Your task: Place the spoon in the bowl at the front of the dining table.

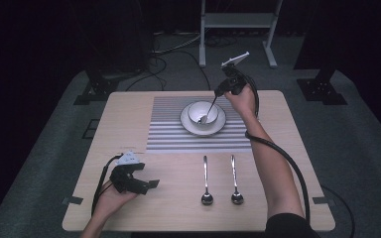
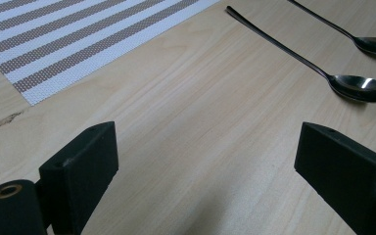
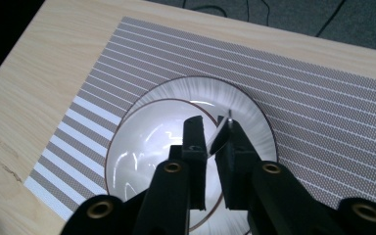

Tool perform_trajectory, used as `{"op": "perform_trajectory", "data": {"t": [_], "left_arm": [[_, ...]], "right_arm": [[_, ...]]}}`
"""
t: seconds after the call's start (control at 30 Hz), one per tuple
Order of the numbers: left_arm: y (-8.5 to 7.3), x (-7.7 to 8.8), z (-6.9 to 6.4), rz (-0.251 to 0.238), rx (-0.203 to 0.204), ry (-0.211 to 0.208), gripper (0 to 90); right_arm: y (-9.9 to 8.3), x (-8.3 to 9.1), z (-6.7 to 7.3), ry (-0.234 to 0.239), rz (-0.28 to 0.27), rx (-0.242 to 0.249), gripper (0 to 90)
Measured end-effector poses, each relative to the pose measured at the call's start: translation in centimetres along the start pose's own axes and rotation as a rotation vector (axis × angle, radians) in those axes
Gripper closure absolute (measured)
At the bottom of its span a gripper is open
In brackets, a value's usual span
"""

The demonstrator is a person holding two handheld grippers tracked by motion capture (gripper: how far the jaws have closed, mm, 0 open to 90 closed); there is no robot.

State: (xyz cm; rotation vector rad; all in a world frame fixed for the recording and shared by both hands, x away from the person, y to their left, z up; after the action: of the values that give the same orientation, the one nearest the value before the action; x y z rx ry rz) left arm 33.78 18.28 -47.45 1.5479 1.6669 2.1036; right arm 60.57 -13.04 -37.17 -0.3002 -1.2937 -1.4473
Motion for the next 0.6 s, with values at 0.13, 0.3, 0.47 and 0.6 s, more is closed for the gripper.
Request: {"op": "perform_trajectory", "data": {"t": [0.13, 0.3, 0.47, 0.6], "left_arm": [[0.0, 0.0, 0.0, 0.001, -0.001, 0.0, 8.0], [0.0, 0.0, 0.0, 0.005, -0.003, -0.001, 8.0], [0.0, -0.1, -0.1, 0.006, -0.002, -0.002, 8.0], [0.0, -0.2, 0.0, 0.008, -0.004, 0.0, 8.0]], "right_arm": [[-0.3, -0.2, -0.4, -0.004, 0.011, -0.011, 78.3], [-1.1, -0.7, -1.2, -0.018, 0.037, -0.017, 74.9], [-1.5, -0.9, -1.7, -0.018, 0.059, -0.025, 73.2], [-1.9, -1.0, -2.1, -0.019, 0.071, -0.03, 72.0]]}}
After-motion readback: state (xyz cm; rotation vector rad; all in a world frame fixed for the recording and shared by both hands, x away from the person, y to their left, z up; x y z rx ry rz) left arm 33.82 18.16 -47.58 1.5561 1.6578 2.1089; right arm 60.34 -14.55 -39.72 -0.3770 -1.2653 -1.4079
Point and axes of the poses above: each handheld gripper's, and its own axes: x roughly backward along the jaws, y roughly out of its top, z roughly to its left, the point moved 5 cm from there along -x, roughly forward along the jaws, and after that the axes turned 6 degrees about y, right-handed, at the moved point
